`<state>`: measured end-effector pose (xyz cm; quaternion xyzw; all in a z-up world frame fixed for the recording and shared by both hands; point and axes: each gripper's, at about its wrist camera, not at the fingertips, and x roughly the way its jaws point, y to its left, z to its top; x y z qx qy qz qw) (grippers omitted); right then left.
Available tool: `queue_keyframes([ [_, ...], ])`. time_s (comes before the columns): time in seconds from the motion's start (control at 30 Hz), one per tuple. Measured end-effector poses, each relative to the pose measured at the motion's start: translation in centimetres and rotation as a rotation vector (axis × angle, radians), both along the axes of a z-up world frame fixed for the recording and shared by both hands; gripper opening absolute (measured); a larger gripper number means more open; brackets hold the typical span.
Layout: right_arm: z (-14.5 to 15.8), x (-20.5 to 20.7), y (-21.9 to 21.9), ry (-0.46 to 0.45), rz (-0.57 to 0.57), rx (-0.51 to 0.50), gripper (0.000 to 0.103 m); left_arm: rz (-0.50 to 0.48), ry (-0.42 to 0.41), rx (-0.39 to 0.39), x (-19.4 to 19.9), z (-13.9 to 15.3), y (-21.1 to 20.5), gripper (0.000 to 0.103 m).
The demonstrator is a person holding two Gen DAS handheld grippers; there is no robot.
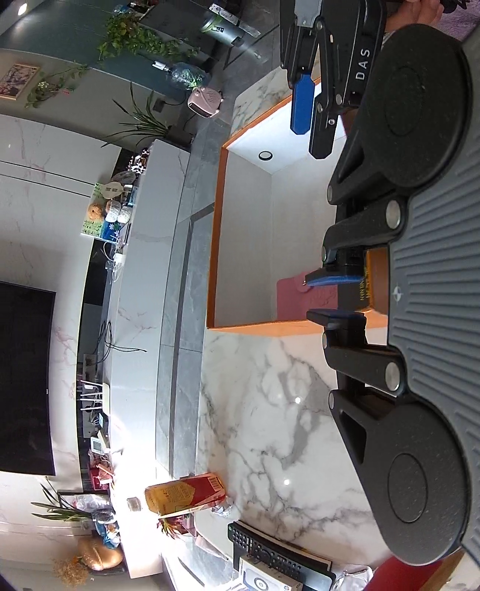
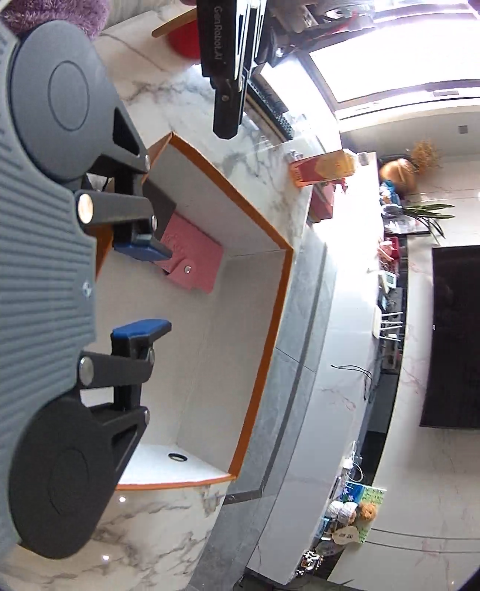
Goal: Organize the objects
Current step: 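Withdraw both tools from the orange box back to the toy pile, then grasp the brown cardboard box with the left tool while the right tool grasps the picture card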
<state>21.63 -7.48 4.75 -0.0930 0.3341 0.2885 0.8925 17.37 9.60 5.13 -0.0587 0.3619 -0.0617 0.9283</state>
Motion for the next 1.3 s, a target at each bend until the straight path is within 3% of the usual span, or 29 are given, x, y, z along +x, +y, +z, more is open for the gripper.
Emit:
queue_keyframes([
  [0.1,0.4,-2.8,-1.9,-0.019,-0.031,0.036,0.051,-0.015,0.017,-0.022,-1.8,-0.2,-0.4,0.017],
  [0.37,-1.7,-8.3,-6.1,-0.016,-0.118,0.048,0.052,-0.007,0.108,-0.032,-5.6,-2.4,-0.7,0.030],
  [0.53,-4.1,-9.9,-7.3,0.031,-0.160,0.021,0.052,0.021,0.158,0.011,-7.4,-3.7,-0.8,0.052],
  [0.63,-5.2,-10.5,-7.6,0.059,-0.170,0.021,0.053,0.031,0.205,0.043,-8.0,-4.5,-1.1,0.058],
  [0.8,-6.3,-11.1,-7.5,0.063,-0.175,0.011,0.057,0.070,0.272,0.059,-8.5,-6.0,-1.1,0.077],
  [1.07,-6.7,-11.1,-8.4,0.069,-0.197,0.003,0.063,0.169,0.361,0.023,-7.4,-8.0,-0.5,0.081],
  [1.3,-8.1,-10.9,-9.5,0.107,-0.240,-0.022,0.063,0.176,0.398,0.043,-6.7,-9.1,-1.2,0.081],
])
